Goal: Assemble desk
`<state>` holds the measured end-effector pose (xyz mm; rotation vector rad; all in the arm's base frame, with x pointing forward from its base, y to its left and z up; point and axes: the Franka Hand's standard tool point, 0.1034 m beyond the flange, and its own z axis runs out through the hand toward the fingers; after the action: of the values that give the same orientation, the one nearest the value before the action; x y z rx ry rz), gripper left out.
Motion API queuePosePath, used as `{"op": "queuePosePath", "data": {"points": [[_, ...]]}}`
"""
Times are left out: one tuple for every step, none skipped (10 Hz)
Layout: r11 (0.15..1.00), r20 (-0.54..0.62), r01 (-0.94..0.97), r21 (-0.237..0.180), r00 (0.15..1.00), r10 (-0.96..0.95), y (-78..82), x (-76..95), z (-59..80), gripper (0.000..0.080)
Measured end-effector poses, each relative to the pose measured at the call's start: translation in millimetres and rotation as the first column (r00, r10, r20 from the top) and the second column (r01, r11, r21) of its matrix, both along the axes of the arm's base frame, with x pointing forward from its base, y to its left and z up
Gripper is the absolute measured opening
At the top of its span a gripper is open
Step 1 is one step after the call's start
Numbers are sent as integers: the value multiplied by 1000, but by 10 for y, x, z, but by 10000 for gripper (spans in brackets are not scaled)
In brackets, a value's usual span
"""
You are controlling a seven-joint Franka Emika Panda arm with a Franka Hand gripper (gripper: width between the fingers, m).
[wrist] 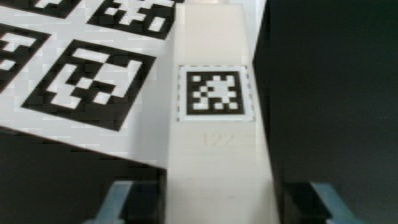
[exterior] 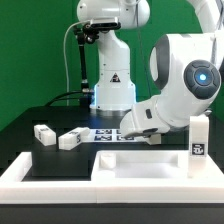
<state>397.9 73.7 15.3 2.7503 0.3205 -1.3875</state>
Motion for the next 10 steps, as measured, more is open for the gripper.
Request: {"op": "queuePosePath", "data": {"points": [[1000, -21, 5, 11, 1000, -4, -31, 110, 188, 287], [999, 0, 31, 17, 1000, -31, -104, 310, 413, 288], [997, 39, 66, 30, 997, -67, -171, 462, 647, 288], [996, 55, 77, 36, 995, -79, -220, 525, 902, 288], [996, 107, 78, 46, 991, -83, -239, 577, 952, 288], [995, 204, 74, 62, 975, -85, -240, 637, 910, 288], [995, 267, 72, 74, 960, -90, -248, 632, 919, 288], [994, 301, 69, 87, 949, -92, -267, 657, 958, 288], [992, 383, 53, 118, 919, -94, -343, 901, 1114, 288], [989, 492, 37, 145, 864, -104, -444, 1193, 1325, 288]]}}
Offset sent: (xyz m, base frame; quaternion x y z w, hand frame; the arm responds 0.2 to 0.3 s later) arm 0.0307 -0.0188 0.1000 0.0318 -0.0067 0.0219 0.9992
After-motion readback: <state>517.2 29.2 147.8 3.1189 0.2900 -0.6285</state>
